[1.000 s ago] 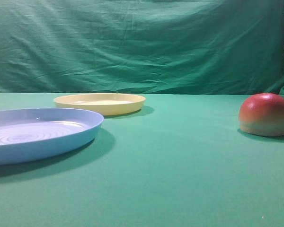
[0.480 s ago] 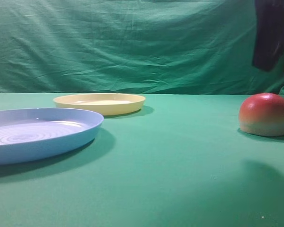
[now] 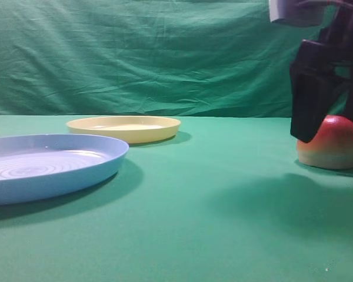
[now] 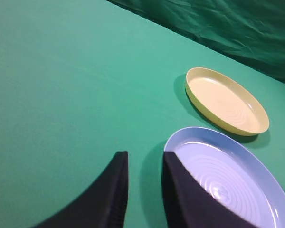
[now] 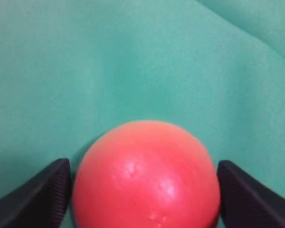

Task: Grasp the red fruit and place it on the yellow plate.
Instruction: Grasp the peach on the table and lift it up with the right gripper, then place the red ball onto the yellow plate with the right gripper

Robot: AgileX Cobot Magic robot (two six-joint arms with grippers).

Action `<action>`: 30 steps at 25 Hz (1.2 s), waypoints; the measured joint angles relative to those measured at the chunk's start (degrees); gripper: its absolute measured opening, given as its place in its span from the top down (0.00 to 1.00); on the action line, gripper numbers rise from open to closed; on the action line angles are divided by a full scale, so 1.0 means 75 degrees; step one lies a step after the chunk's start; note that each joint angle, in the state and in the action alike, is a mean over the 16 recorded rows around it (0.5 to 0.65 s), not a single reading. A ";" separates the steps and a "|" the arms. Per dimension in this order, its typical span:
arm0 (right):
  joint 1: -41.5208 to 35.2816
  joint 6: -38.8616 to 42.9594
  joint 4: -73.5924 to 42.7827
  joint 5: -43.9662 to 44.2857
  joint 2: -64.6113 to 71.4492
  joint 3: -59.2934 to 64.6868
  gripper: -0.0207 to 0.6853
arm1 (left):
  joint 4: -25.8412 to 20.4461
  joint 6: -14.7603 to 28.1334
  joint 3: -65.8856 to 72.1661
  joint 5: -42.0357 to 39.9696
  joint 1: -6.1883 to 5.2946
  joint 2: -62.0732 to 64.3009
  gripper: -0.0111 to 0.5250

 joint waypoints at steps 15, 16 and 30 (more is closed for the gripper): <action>0.0765 -0.0084 0.0503 0.0386 0.0495 -0.2856 0.66 | 0.0000 0.0000 0.0000 0.0000 0.0000 0.0000 0.69; 0.0902 -0.0099 0.0549 0.0380 0.0610 -0.3186 0.66 | 0.0000 0.0000 0.0000 0.0000 0.0000 0.0000 0.69; 0.2520 -0.0238 0.0465 0.0055 0.3557 -0.6990 0.59 | 0.0000 0.0000 0.0000 0.0000 0.0000 0.0000 0.69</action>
